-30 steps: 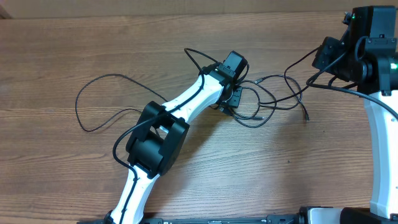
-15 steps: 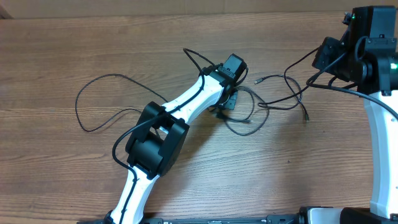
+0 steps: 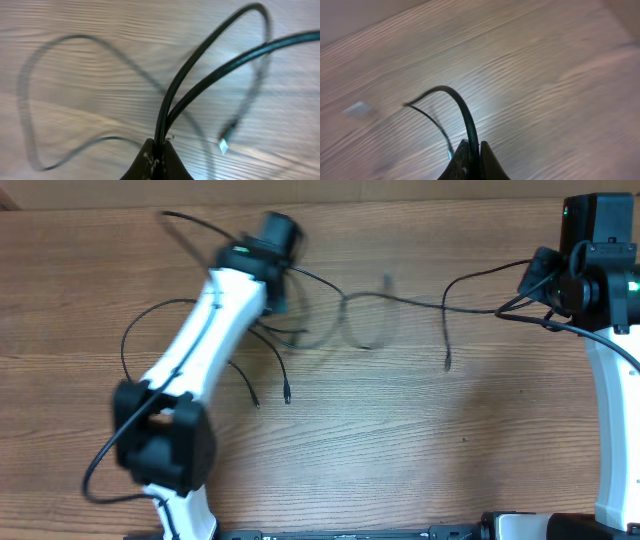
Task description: Untangle cables
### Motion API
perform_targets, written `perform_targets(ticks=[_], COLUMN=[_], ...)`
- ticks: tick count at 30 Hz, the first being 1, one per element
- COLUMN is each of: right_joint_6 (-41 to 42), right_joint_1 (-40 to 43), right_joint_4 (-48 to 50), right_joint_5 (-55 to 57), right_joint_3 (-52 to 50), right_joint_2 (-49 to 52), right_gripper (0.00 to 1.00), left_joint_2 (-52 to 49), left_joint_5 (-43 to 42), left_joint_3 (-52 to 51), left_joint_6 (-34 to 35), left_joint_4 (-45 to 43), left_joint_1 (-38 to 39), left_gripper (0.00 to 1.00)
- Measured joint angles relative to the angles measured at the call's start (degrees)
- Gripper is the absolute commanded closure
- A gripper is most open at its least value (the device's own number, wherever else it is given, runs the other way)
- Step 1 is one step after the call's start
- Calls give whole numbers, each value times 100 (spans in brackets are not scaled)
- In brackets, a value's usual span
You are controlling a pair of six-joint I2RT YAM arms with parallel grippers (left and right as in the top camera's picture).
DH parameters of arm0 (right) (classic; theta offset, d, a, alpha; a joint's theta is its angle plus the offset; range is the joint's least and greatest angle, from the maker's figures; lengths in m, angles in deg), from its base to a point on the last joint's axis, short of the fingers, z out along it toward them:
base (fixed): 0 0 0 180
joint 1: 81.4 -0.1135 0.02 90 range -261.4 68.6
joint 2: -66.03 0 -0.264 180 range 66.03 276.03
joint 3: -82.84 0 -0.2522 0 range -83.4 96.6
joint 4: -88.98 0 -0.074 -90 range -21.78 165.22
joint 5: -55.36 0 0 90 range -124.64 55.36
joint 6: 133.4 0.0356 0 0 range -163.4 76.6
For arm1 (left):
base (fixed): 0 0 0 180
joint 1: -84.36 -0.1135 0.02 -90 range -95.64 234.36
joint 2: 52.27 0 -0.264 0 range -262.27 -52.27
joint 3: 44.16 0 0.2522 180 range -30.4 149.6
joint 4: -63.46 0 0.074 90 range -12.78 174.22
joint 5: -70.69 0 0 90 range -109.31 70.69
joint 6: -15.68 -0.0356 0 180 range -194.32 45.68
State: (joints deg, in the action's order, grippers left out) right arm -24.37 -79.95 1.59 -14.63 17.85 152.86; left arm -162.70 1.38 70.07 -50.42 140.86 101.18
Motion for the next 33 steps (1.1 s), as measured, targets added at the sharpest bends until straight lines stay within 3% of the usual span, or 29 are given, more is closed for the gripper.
perform_targets(ticks=[8, 14, 24, 33], right_joint_6=[885, 1128, 1633, 2426], right_joint_1=[968, 1799, 2223, 3191], right_joint_4=[-195, -144, -9, 286], right_joint_5=[1034, 643, 730, 833], right_joint_3=[0, 0, 0, 0], right_joint_2=[2, 0, 0, 0], right_gripper=[96, 96, 96, 96], left_joint_2=[232, 232, 234, 234], left_joint_5=[103, 42, -133, 872], left_joint_3=[0, 0, 0, -2], left_joint_6=[15, 15, 17, 719], left_joint_4=[404, 411, 546, 1145], left_joint_1=[-730, -949, -866, -861], left_gripper=[96, 96, 96, 96])
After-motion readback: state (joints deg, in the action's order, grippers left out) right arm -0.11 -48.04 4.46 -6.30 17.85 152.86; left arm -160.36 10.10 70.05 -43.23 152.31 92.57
